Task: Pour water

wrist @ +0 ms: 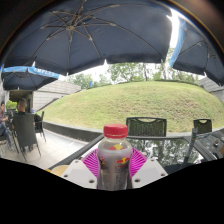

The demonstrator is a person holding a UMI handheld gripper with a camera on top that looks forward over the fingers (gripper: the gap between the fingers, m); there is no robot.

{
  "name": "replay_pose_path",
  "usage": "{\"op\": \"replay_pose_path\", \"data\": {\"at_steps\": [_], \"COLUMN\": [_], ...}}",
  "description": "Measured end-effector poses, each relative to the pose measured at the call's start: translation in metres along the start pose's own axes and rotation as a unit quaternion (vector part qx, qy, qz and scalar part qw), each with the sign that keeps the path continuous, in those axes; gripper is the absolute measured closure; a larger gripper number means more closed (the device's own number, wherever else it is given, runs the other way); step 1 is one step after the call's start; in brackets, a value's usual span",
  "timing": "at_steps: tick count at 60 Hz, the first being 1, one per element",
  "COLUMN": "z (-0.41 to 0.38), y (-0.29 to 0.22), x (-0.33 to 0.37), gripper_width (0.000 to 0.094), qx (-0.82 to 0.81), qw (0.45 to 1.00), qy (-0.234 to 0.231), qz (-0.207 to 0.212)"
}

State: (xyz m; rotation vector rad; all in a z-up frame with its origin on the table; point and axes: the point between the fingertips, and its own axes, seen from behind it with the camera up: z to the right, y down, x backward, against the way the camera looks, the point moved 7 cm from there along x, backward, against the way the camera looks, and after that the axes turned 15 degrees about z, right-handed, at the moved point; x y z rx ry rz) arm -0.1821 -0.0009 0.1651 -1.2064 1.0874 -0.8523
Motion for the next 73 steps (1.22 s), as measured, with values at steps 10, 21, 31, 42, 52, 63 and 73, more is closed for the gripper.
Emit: {"op": "replay_pose_path", "data": {"at_steps": [10, 21, 31, 42, 52, 63, 73], "z": [0.009, 0.012, 0.010, 0.022, 0.025, 0.029, 0.041], "y": [0.042, 0.045, 0.046, 0.028, 0.015, 0.028, 0.035], "x": [0.017, 0.020, 0.030, 0.068, 0.128, 0.182, 0.197], "gripper_width": [0.0600, 0.0583, 0.0365, 0.0094, 0.0094, 0.0094, 0.0107], "qx": [0.010, -0.004, 0.024, 0.045, 0.027, 0.029, 0.007], "qw": [1.000, 1.000, 0.999, 0.999, 0.999, 0.997, 0.997], "qy": [0.001, -0.006, -0.020, -0.017, -0.025, -0.044, -0.047], "qz": [-0.014, 0.007, -0.014, -0.021, -0.024, -0.051, -0.058]}}
